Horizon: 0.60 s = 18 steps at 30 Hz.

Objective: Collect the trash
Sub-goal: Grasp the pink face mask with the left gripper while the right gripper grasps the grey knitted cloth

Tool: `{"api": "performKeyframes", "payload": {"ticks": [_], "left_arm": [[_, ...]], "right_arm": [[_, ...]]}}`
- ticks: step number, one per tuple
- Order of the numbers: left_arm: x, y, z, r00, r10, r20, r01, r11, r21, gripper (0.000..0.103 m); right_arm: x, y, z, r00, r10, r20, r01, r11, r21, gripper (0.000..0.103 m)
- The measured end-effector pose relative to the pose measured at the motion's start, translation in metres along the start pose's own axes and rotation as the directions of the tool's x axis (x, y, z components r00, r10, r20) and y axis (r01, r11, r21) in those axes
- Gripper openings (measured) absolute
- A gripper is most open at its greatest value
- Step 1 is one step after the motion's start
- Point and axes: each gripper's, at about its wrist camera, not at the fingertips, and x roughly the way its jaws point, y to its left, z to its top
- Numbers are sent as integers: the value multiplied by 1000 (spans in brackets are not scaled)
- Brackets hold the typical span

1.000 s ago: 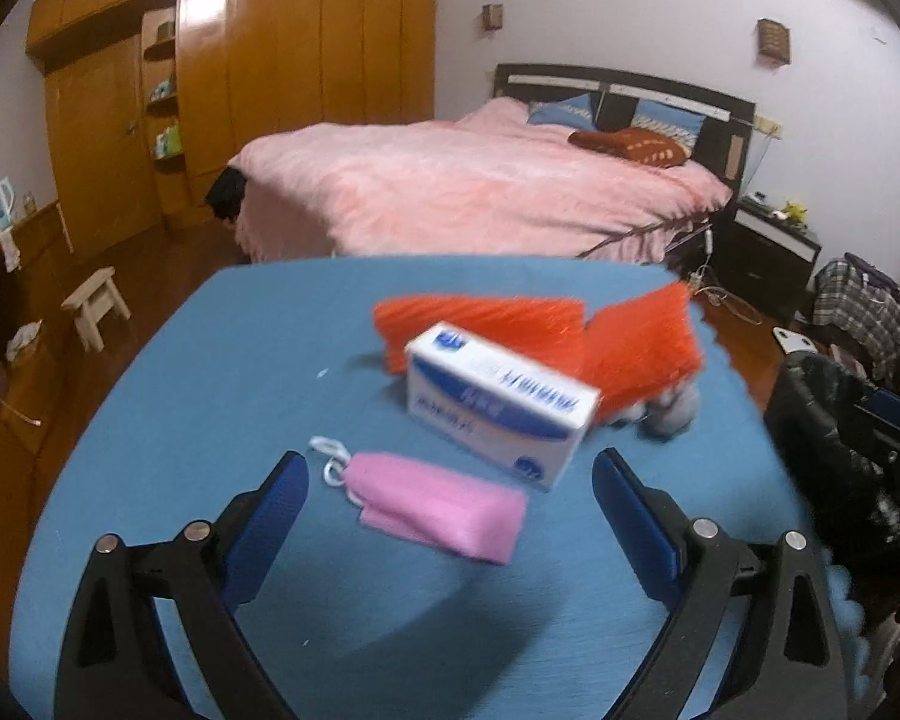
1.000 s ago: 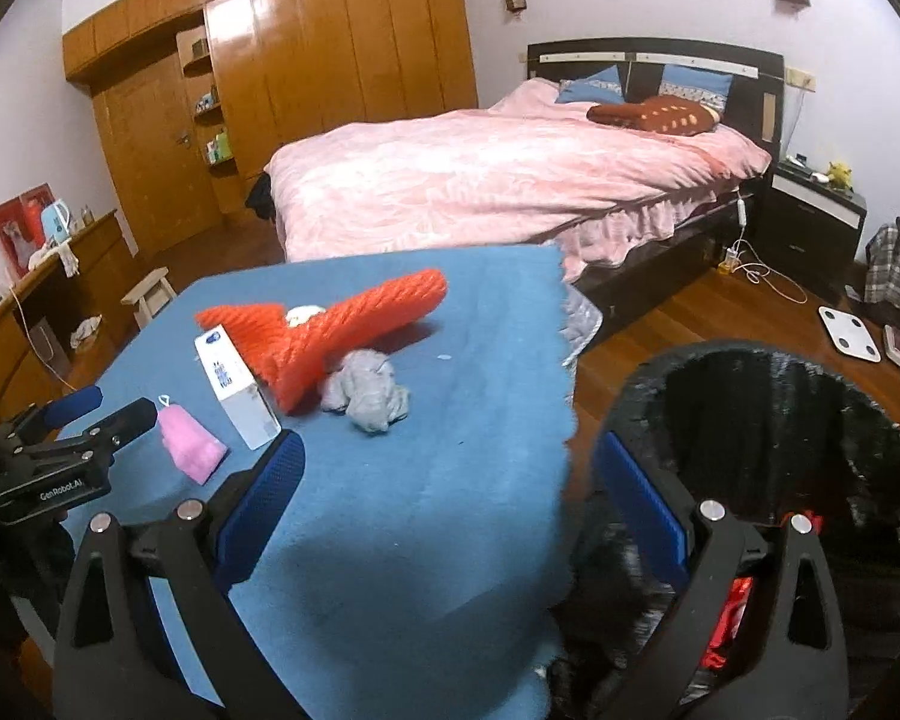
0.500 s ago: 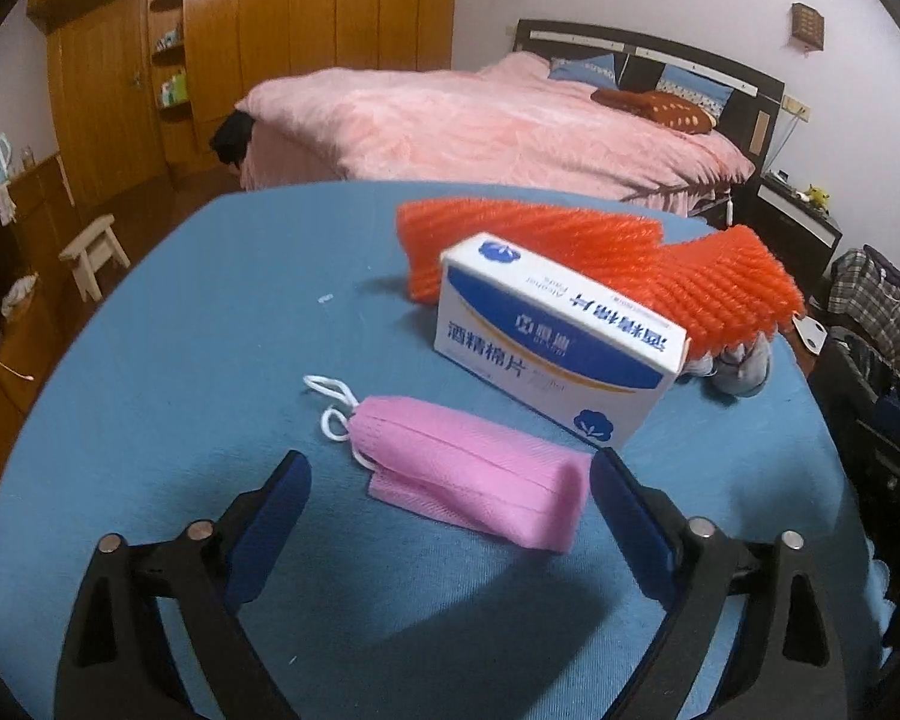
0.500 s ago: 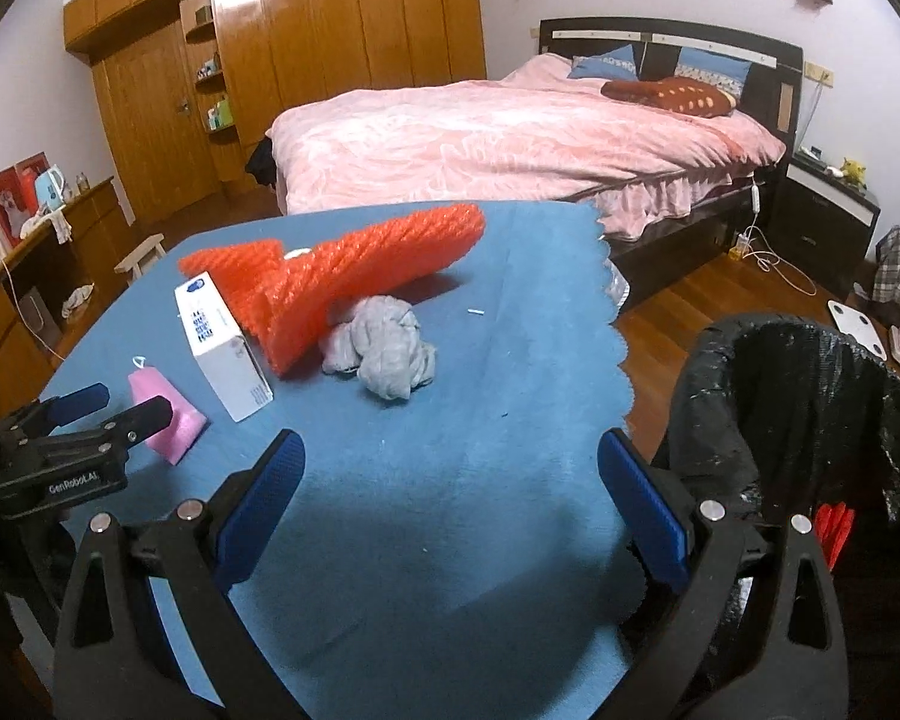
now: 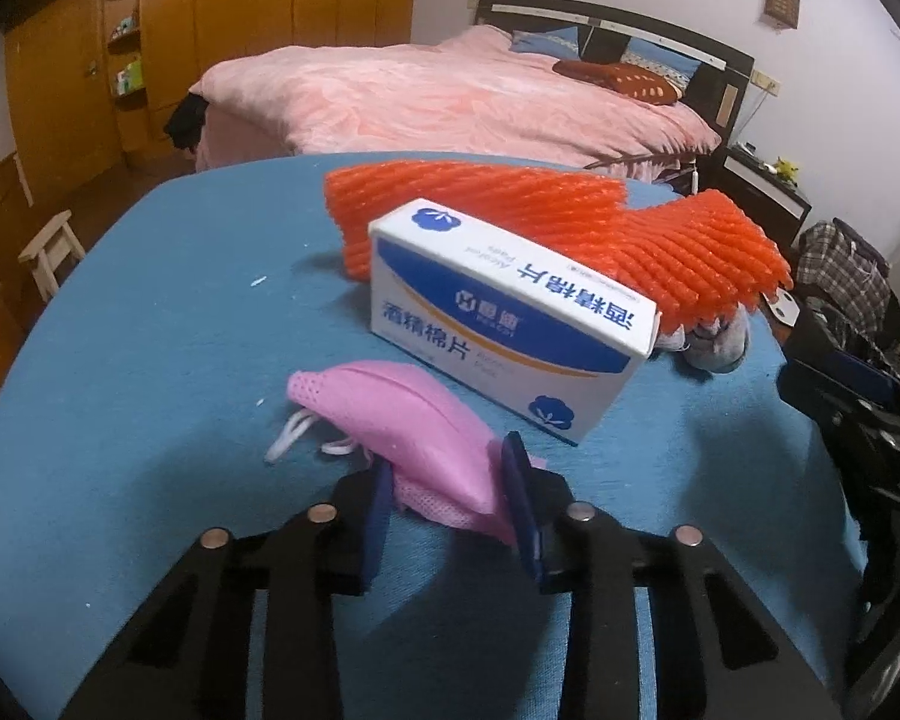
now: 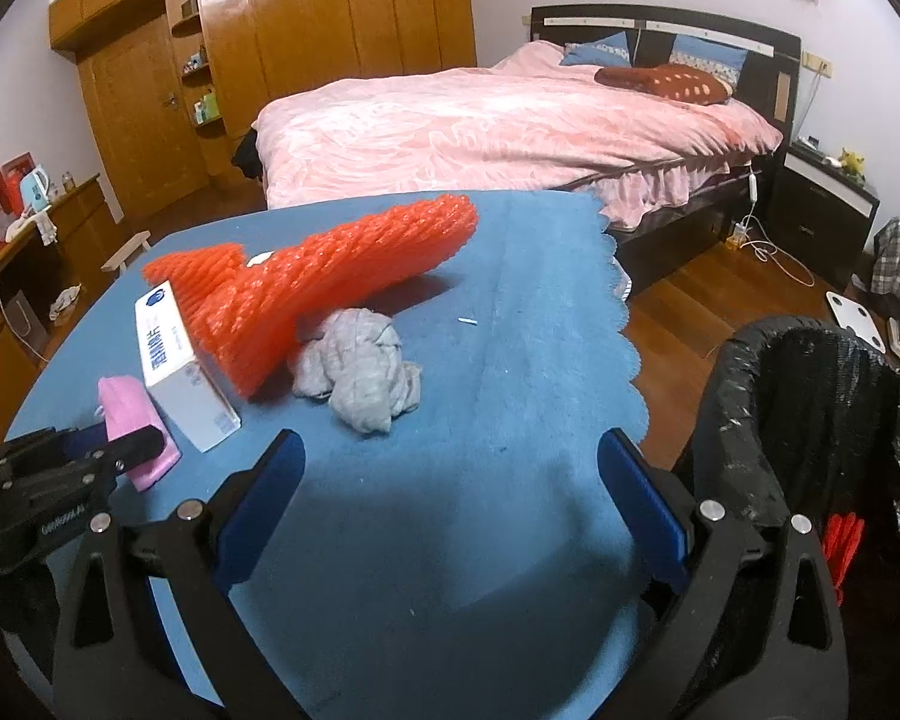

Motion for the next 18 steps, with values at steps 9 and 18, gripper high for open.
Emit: {"api": "performKeyframes", "payload": {"ticks": [9, 18], "left_arm": [[-5, 7, 2, 999, -8, 39, 10, 999, -47, 25], [-6, 9, 1, 999, 1, 48, 1, 999, -44, 24]], "right_arm": [[22, 10, 13, 999, 22, -36, -22, 1000, -12, 84], [36, 16, 19, 996, 42, -74, -43, 999, -14, 62]]}}
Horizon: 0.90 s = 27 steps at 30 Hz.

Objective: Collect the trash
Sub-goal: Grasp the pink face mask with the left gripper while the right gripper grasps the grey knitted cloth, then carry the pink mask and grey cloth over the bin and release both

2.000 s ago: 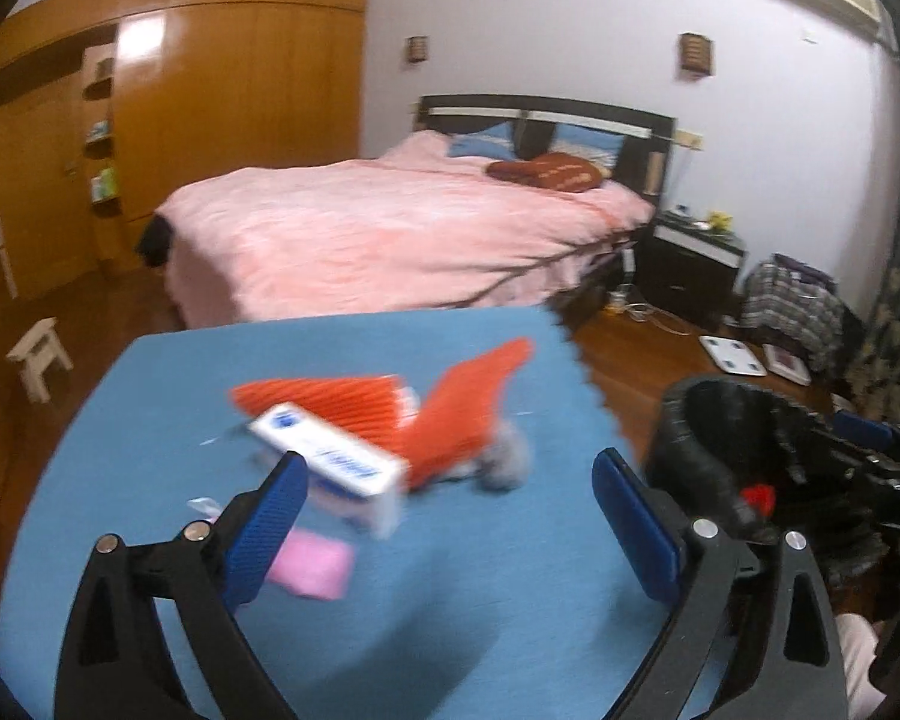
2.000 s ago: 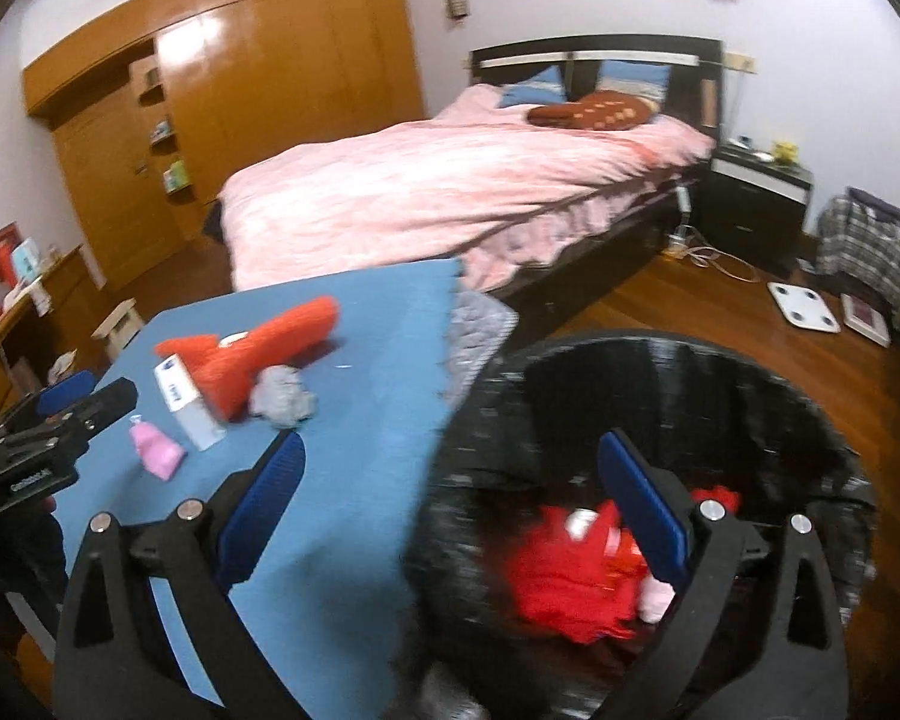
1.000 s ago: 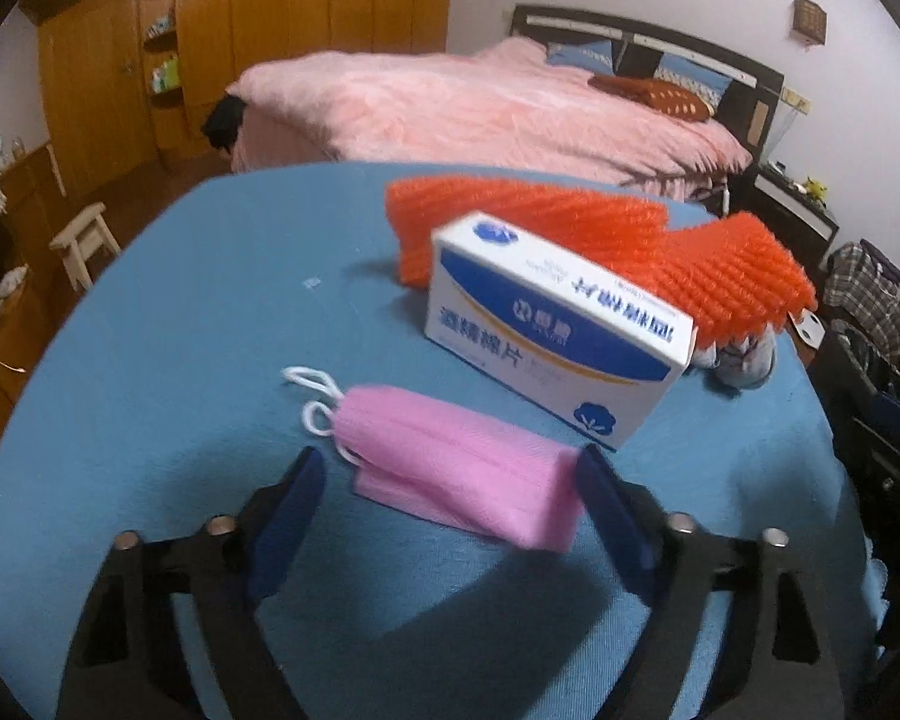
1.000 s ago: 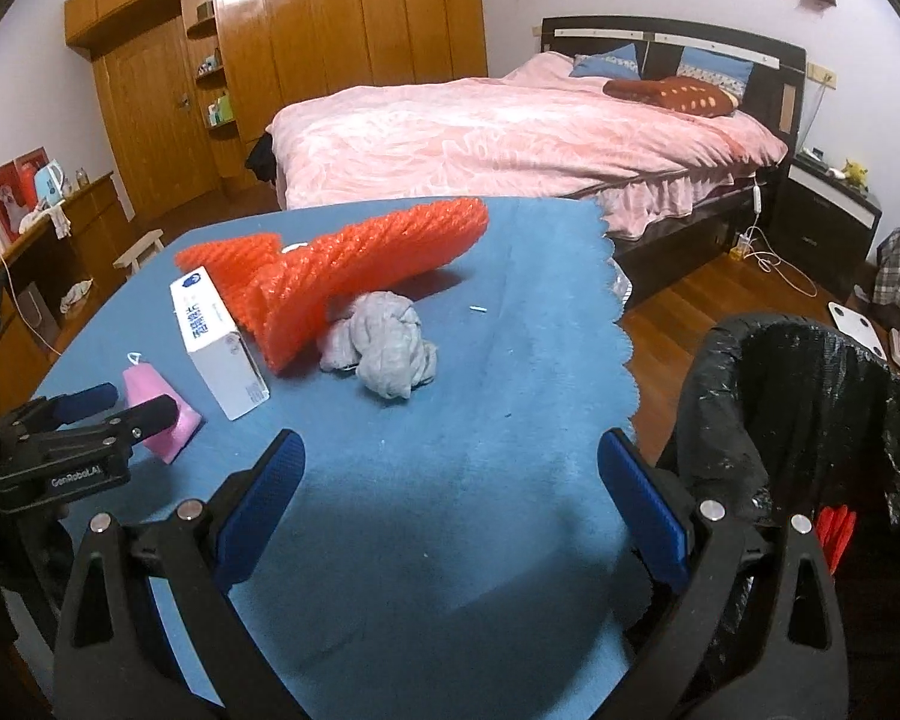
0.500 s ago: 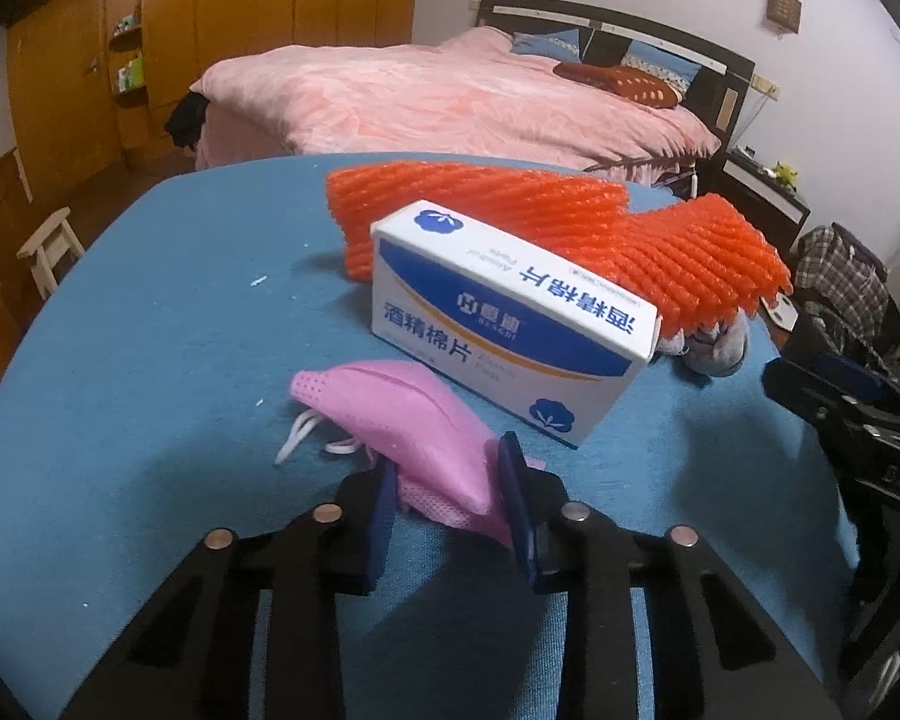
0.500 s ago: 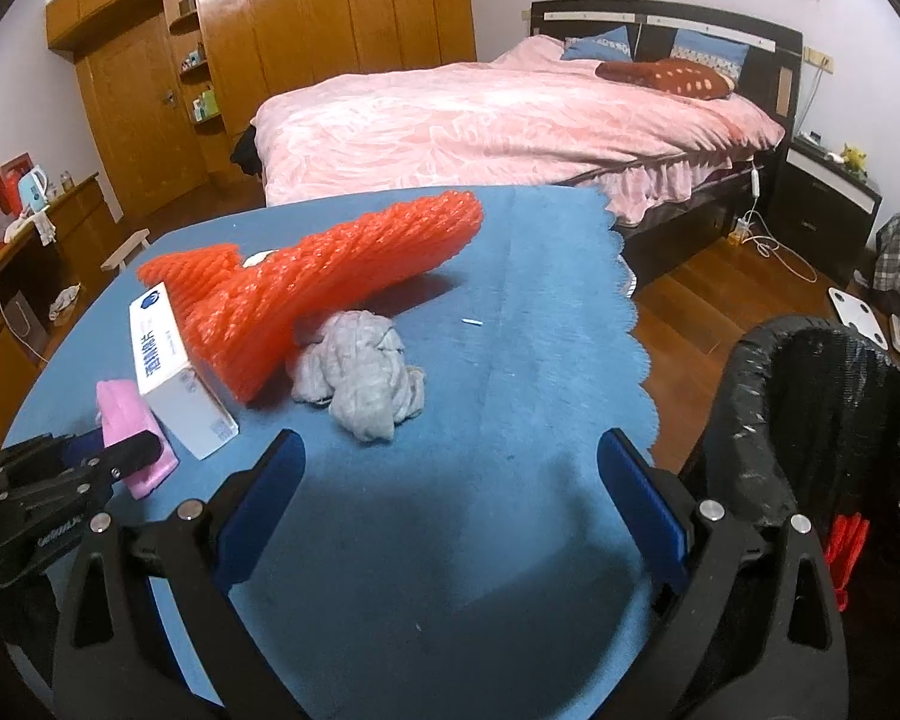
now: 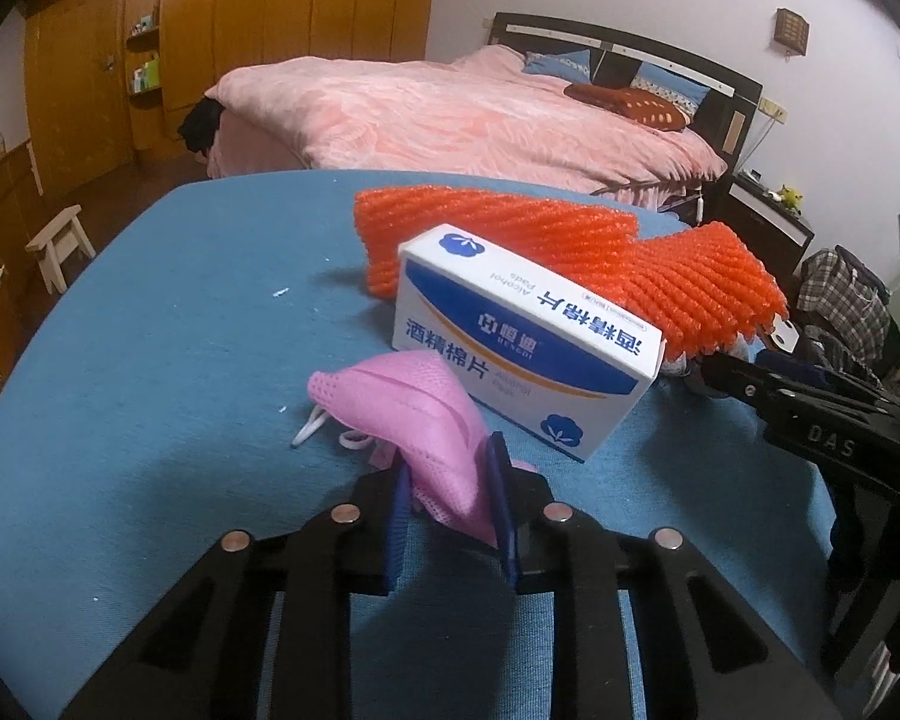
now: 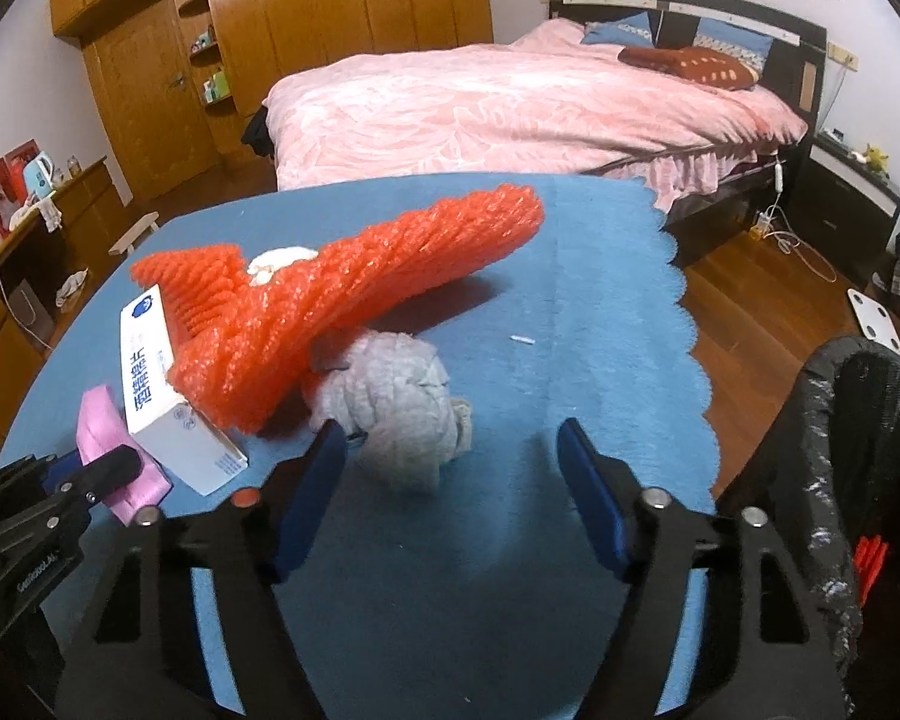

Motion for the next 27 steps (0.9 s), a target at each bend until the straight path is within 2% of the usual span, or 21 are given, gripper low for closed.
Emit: {"api": "performKeyframes", "payload": {"ticks": [3, 5, 7, 14, 27], "left_arm": [[0, 0, 0, 1000, 1, -1, -1, 1000, 0, 24], [0, 0, 0, 1000, 1, 0, -1, 1000, 1, 24], [0, 0, 0, 1000, 3, 1, -3, 1000, 3, 24], [-6, -3, 1, 1000, 10, 22, -10, 1000, 21, 24], [-29, -27, -2, 998, -29, 47, 27, 998, 57, 23]], "right_arm": [[4, -1, 0, 999, 33, -24, -33, 999, 0, 46], [4, 2, 0, 998, 54, -27, -55, 998, -9, 30], [1, 4, -1, 998, 54, -23, -54, 998, -17, 26], [-12, 1, -10, 998, 63, -21, -63, 998, 5, 24], [-47, -16, -36, 997, 68, -19, -67, 997, 47, 24]]}}
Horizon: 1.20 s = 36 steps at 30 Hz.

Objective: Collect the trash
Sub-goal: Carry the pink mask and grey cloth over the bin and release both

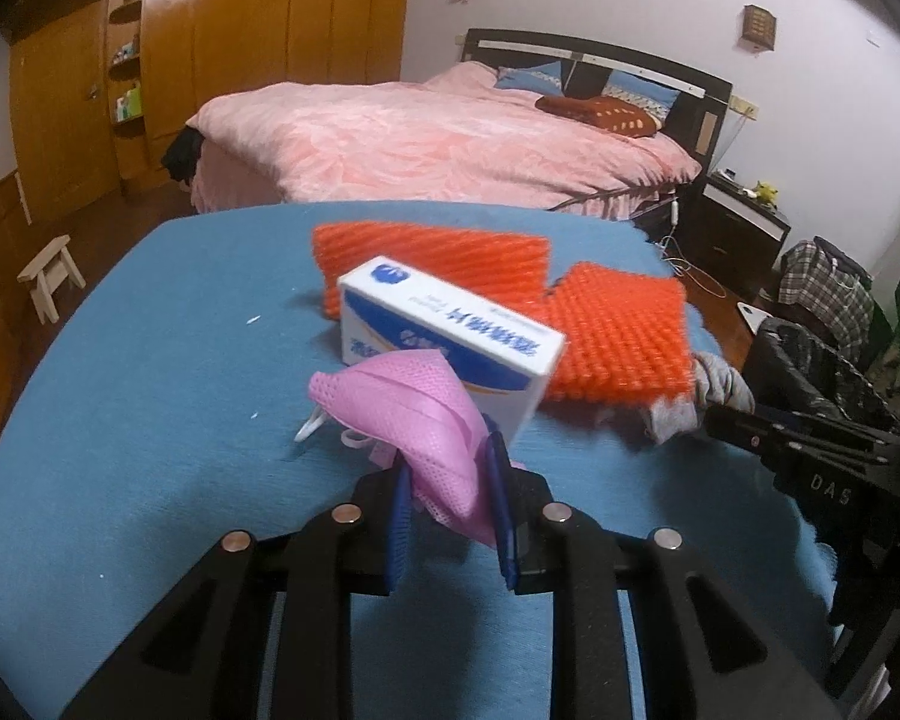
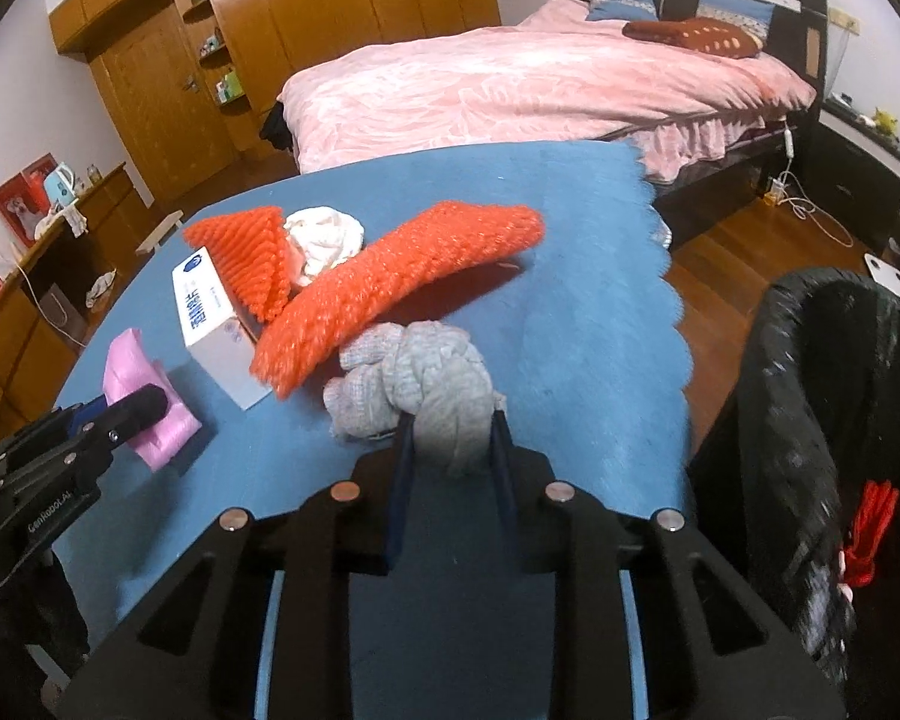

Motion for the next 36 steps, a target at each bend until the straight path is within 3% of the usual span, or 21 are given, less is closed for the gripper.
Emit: {"api": "performKeyframes", "payload": {"ticks": [21, 36], "left_arm": [[-43, -53, 15, 995, -69, 72, 64, 996, 69, 24], [-58, -119, 29, 978, -181, 99, 164, 974, 153, 23]], "right_arm": [[-69, -25, -13, 996, -13, 92, 9, 999, 47, 24], [-136, -73, -21, 976, -115, 183, 98, 990, 100, 24]]}}
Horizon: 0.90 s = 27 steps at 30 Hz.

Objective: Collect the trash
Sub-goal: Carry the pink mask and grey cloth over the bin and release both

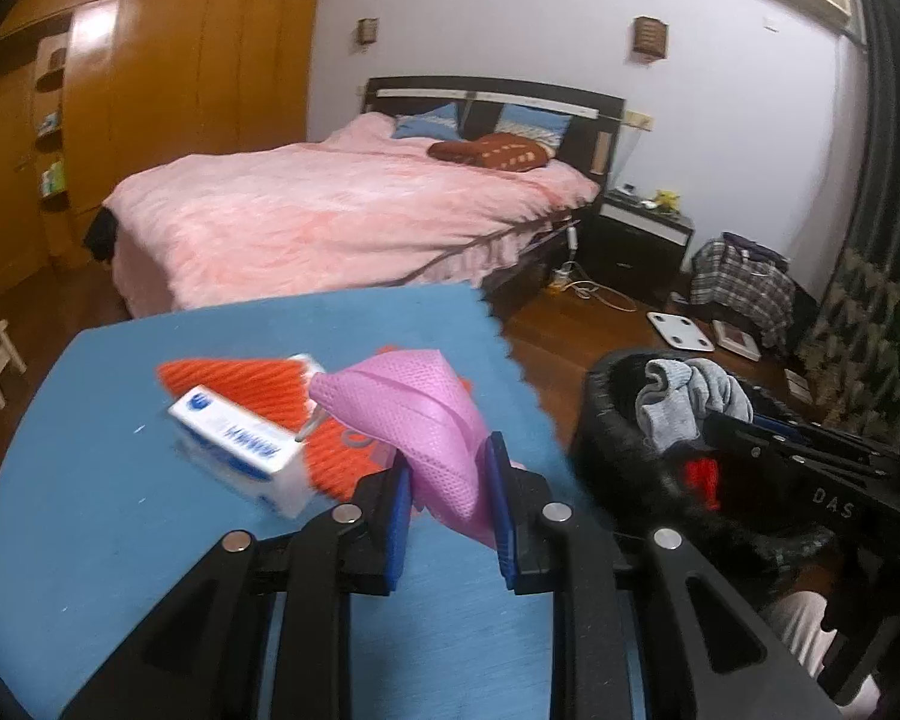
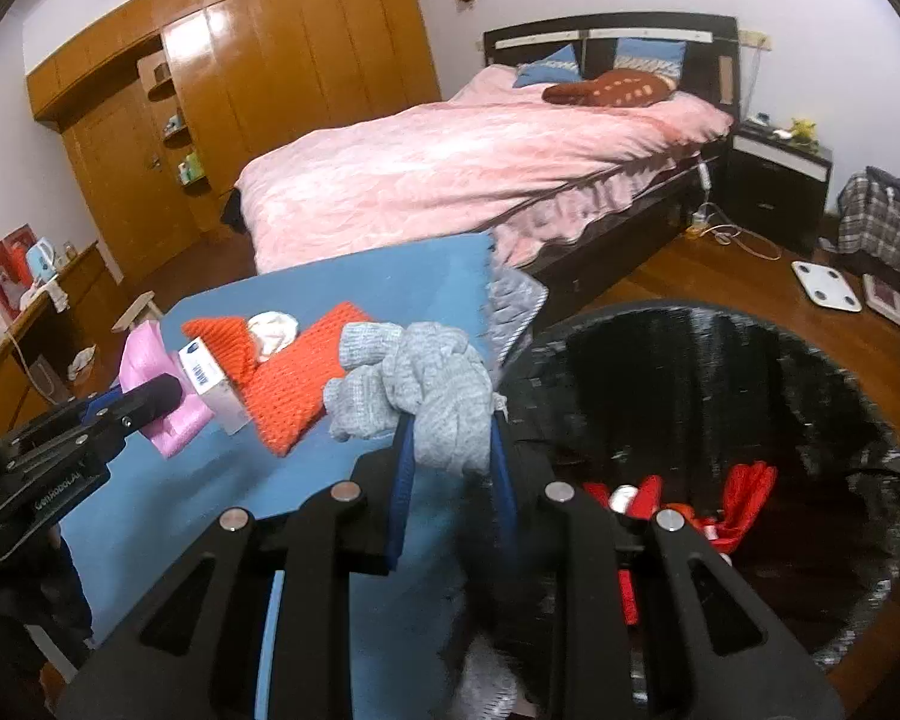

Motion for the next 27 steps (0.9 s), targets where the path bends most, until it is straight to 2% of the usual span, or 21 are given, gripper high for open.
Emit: {"api": "performKeyframes", "payload": {"ticks": [14, 27], "left_arm": [[15, -85, 24, 988, -150, 20, 147, 984, 100, 23], [43, -164, 42, 958, -288, 6, 283, 944, 171, 23]], "right_arm": [[-44, -77, -5, 987, -151, 53, 146, 985, 89, 24], [-70, -135, -14, 962, -266, 66, 253, 955, 152, 24]]}}
